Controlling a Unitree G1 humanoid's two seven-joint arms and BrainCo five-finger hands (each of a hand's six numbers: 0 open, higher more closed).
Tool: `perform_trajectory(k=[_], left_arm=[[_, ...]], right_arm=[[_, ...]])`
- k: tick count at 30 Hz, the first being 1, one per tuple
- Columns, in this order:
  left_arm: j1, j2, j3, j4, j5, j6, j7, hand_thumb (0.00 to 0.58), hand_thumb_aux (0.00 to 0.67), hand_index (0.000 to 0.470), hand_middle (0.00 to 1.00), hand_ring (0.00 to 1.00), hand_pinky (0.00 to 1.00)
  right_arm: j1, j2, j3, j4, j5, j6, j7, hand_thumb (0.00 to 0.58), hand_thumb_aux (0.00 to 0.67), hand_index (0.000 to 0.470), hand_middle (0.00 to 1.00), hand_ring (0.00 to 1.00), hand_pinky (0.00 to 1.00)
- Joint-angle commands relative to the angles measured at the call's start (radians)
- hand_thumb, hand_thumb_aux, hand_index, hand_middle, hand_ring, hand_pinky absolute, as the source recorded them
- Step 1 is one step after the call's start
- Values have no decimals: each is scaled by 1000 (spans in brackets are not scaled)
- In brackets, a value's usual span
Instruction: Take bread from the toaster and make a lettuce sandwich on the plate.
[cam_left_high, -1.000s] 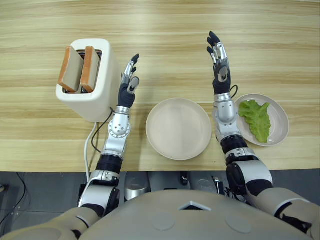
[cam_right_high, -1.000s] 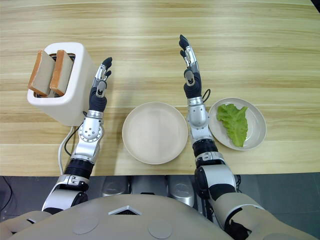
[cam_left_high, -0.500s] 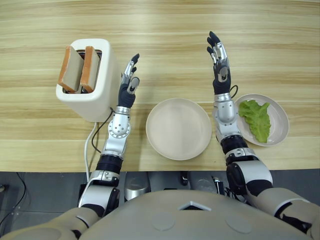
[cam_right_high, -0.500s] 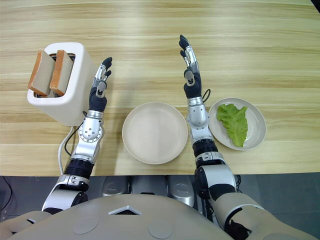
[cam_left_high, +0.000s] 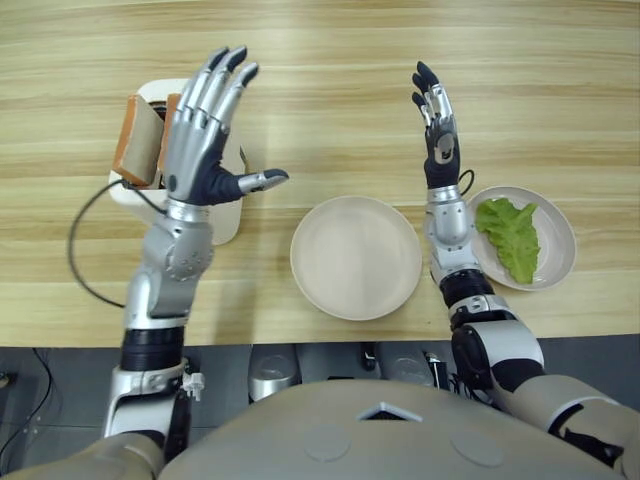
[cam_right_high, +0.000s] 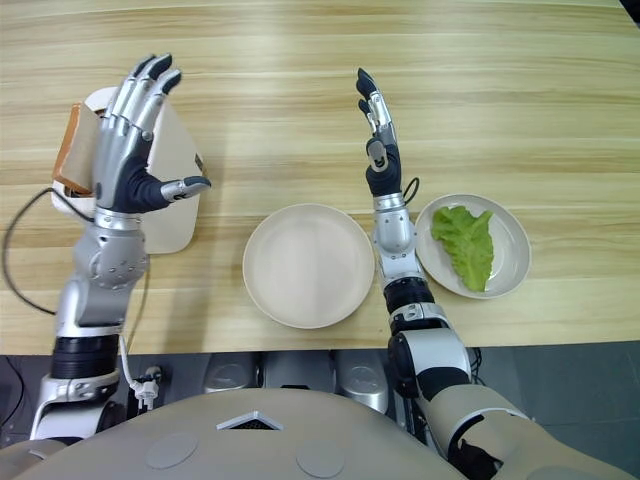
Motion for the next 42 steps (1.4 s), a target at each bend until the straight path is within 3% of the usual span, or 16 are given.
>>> perform_trajectory(k=[1,5,9,20,28,29,30,31,32,33,38,42], left_arm=[[56,63,146,-122,69,131,-37,0,0,0,0,0,0],[102,112,258,-144,55,221,-62,0,0,0,0,0,0],[149,150,286,-74,66,270,-70,0,0,0,0,0,0],[168,182,226,157,32,399,-110,0,0,0,0,0,0],[155,203,189,179,7,427,-117,0,0,0,0,0,0],[153,208,181,180,6,423,-114,45,26,18,0,0,0],[149,211,173,179,4,421,-111,268,179,123,0,0,0],[145,213,167,176,3,418,-107,443,344,236,0,0,0],[141,215,161,172,0,414,-105,506,431,296,0,0,0],[136,214,154,167,-3,410,-101,568,573,393,0,0,0],[121,210,136,155,-8,405,-84,578,636,437,0,0,0],[106,214,109,171,-8,410,-77,576,612,420,0,0,0]], right_arm=[[-13,6,5,30,2,4,0,0,0,0,0,0,0],[-19,7,3,42,1,0,-4,0,0,0,0,0,0],[-21,7,2,48,0,-2,-7,0,0,0,0,0,0],[-32,10,3,66,-2,-7,-8,0,0,0,0,0,0],[-27,13,4,62,-6,-19,-10,0,0,0,0,0,0],[-27,13,4,61,-7,-19,-10,0,0,0,0,0,0],[-26,12,5,60,-8,-19,-11,0,0,0,0,0,0],[-26,12,5,60,-9,-20,-11,0,0,0,0,0,0],[-25,11,5,59,-11,-21,-12,0,0,0,0,0,0],[-24,11,6,58,-13,-22,-13,0,0,0,0,0,0],[-24,10,10,60,-25,-26,-21,0,0,0,0,0,0],[-23,8,12,59,-31,-27,-28,0,0,0,0,0,0]])
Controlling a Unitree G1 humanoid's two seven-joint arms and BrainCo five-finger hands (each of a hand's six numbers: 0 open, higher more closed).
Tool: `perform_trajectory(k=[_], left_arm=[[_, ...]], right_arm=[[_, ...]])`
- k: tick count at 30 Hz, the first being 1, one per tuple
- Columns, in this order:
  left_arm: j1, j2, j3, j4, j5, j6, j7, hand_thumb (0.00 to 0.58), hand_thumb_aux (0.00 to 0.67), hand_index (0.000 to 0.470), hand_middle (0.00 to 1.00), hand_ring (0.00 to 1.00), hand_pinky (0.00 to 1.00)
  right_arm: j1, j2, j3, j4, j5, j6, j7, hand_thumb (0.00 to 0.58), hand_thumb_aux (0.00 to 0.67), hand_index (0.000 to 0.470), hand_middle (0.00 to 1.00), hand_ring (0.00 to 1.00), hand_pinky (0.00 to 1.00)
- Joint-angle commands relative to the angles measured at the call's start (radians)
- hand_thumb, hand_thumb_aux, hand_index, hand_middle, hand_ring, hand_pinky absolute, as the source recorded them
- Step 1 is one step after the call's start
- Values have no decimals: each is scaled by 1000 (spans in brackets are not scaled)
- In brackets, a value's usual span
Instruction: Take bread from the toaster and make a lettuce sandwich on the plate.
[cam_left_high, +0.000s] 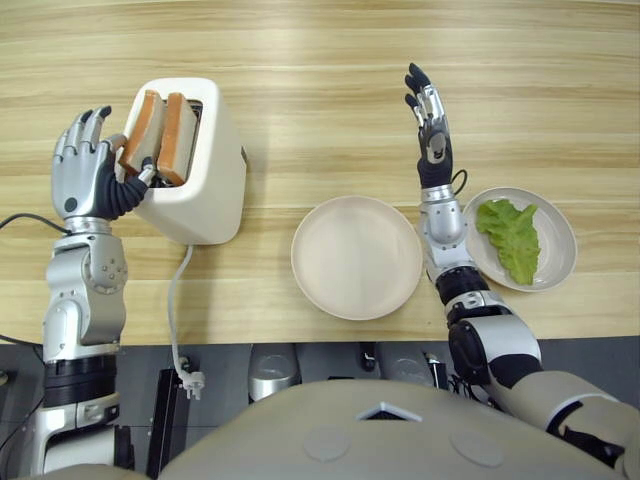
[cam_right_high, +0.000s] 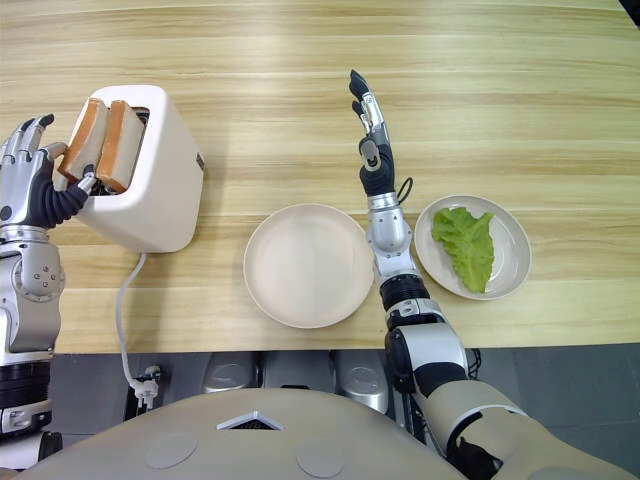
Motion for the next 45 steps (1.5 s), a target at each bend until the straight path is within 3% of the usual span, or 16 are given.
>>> perform_trajectory(k=[1,6,10,11,12,22,27,35,38,45], left_arm=[[-9,7,-28,28,-5,8,6,576,615,422,0,0,0],[-19,0,-29,-2,-9,3,33,580,670,460,0,0,0],[-34,2,7,-54,-10,26,62,580,670,460,0,0,0],[-38,2,17,-66,-11,33,69,580,670,460,686,686,686],[-42,3,28,-82,-13,40,73,580,670,460,1000,1000,1000],[-144,34,109,-323,-38,52,32,580,670,460,1000,1000,1000],[-240,18,72,-466,-217,17,-79,580,670,460,1000,1000,1000],[-273,-156,-243,-487,-593,74,-356,580,670,460,1000,1000,1000],[-231,-206,-375,-378,-628,70,-433,580,670,460,1000,1000,1000],[-138,-278,-528,-136,-664,48,-515,580,670,460,1000,1000,1000]], right_arm=[[5,-3,9,1,-13,-2,-9,0,0,0,0,0,0],[5,-6,14,5,-24,-3,-17,0,0,0,0,0,0],[4,-9,19,9,-34,-6,-28,0,0,0,0,0,0],[3,-10,20,10,-35,-6,-30,0,0,0,0,0,0],[2,-10,21,12,-37,-6,-32,0,0,0,0,0,0],[-5,-24,20,14,-49,-13,-67,0,0,0,0,0,0],[-26,-57,-5,-10,-64,-24,-123,0,0,0,0,0,0],[-75,-205,-85,-35,-74,-19,-205,0,0,0,0,0,0],[-82,-287,-117,-18,-72,-7,-225,0,0,0,0,0,0],[-63,-402,-141,34,-85,9,-235,0,0,0,0,0,0]])
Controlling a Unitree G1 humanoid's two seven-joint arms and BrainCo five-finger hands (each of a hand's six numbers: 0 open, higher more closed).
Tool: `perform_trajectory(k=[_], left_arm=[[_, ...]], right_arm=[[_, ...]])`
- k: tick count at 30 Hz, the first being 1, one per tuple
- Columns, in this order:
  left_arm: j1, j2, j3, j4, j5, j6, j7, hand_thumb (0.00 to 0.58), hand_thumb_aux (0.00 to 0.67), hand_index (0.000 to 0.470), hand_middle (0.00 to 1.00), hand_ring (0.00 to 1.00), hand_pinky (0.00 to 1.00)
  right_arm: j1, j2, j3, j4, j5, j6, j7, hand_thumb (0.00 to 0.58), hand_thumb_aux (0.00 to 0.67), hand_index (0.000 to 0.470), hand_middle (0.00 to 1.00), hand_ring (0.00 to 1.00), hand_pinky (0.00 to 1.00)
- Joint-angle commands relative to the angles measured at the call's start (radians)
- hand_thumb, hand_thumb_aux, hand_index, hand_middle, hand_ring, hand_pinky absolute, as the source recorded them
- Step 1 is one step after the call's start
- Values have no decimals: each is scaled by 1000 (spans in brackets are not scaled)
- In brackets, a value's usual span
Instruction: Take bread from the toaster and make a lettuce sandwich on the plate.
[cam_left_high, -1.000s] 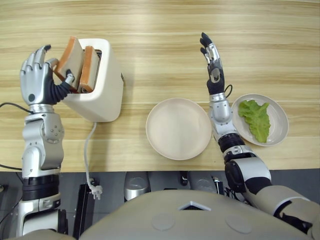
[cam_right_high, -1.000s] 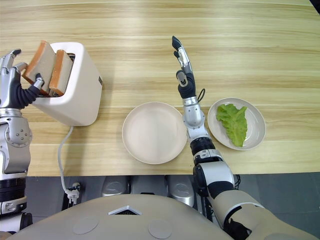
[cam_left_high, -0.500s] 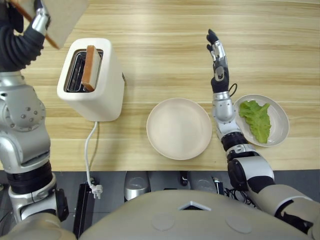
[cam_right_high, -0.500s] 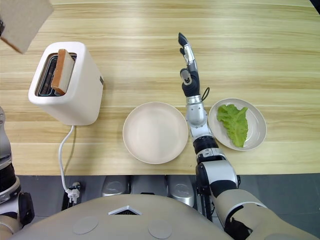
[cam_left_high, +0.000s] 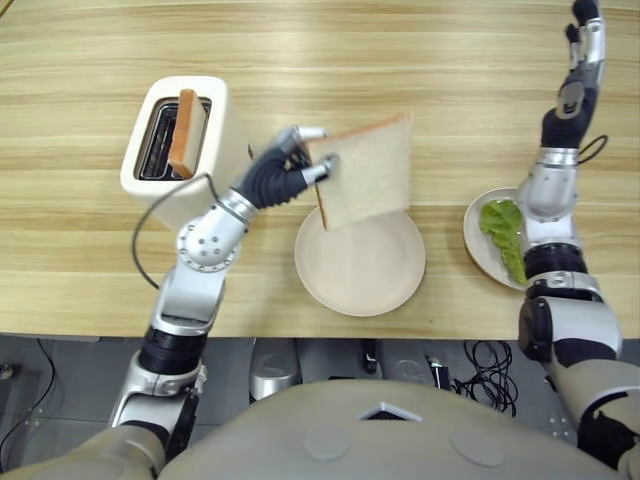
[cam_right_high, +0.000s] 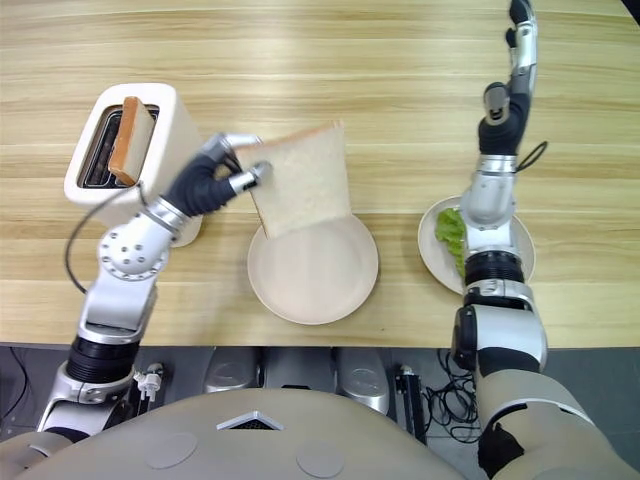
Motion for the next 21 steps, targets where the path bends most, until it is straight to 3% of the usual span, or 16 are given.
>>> perform_trajectory(k=[1,9,19,20,21], left_arm=[[54,-29,-73,97,-22,-6,-43,580,670,460,1000,1000,1000],[73,-33,-123,248,-22,-21,-102,580,670,460,1000,1000,1000],[-7,41,-173,339,243,-161,11,580,670,460,1000,1000,1000],[-18,52,-188,339,290,-174,30,0,0,0,1000,1000,1000],[-26,58,-200,341,321,-185,40,0,0,0,1000,1000,1000]], right_arm=[[24,-23,6,39,-18,19,-1,0,0,0,0,0,0],[54,-54,21,73,-42,23,-8,0,0,0,0,0,0],[81,-55,26,73,-43,23,-13,0,0,0,0,0,0],[83,-57,26,73,-43,23,-13,0,0,0,0,0,0],[85,-58,25,73,-42,23,-13,0,0,0,0,0,0]])
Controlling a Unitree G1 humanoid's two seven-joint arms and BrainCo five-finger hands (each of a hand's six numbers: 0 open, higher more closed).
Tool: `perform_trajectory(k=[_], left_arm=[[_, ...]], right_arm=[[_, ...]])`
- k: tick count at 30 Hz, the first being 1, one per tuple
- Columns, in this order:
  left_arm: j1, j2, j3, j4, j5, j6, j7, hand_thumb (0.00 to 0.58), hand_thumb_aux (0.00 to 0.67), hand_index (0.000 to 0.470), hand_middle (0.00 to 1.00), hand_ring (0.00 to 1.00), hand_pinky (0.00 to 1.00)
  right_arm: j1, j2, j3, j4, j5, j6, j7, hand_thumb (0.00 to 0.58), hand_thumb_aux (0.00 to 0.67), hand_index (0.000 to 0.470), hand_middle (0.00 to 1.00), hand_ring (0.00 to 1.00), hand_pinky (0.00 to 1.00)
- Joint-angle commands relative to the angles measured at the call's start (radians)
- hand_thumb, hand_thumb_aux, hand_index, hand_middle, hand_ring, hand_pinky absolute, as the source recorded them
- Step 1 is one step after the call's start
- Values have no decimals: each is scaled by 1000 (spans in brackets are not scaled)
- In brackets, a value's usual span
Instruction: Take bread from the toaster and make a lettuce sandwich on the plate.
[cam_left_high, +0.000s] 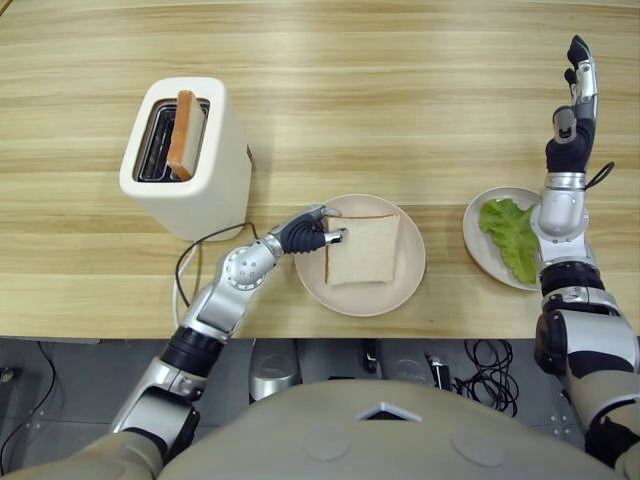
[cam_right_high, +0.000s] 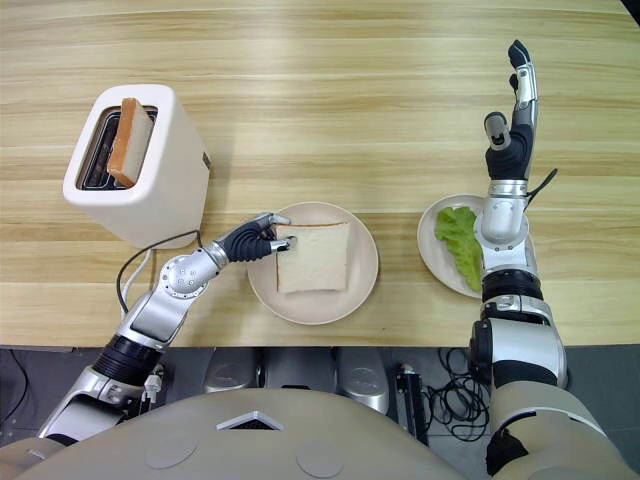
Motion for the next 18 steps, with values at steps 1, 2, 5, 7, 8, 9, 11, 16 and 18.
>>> perform_trajectory(k=[1,2,5,7,8,9,11,16,18], left_arm=[[-26,27,-54,14,142,-49,48,0,0,0,498,498,498],[-33,28,-62,10,161,-54,52,0,0,0,0,0,0],[-38,26,-68,0,190,-57,59,0,0,0,0,0,0],[-46,30,-54,-8,217,-55,80,0,0,0,0,0,0],[-53,36,-40,-15,234,-52,94,0,0,0,0,0,0],[-59,43,-26,-24,248,-48,106,0,0,0,0,0,0],[-74,72,16,-57,293,-32,136,0,0,0,0,0,0],[-100,148,142,-174,398,36,201,0,0,0,0,0,0],[-101,160,177,-215,418,59,210,0,0,0,0,0,0]], right_arm=[[13,-9,7,7,-6,6,-2,0,0,0,0,0,0],[14,-12,6,6,-5,6,-1,0,0,0,0,0,0],[12,-16,7,8,-2,5,4,0,0,0,0,0,0],[12,-20,7,8,-1,5,5,0,0,0,0,0,0],[14,-22,6,6,-1,4,5,0,0,0,0,0,0],[15,-24,5,6,-1,4,5,0,0,0,0,0,0],[17,-30,3,2,-1,2,6,0,0,0,0,0,0],[30,-51,-1,-6,-4,3,3,0,0,0,0,0,0],[42,-63,-1,-5,-8,4,-1,0,0,0,0,0,0]])
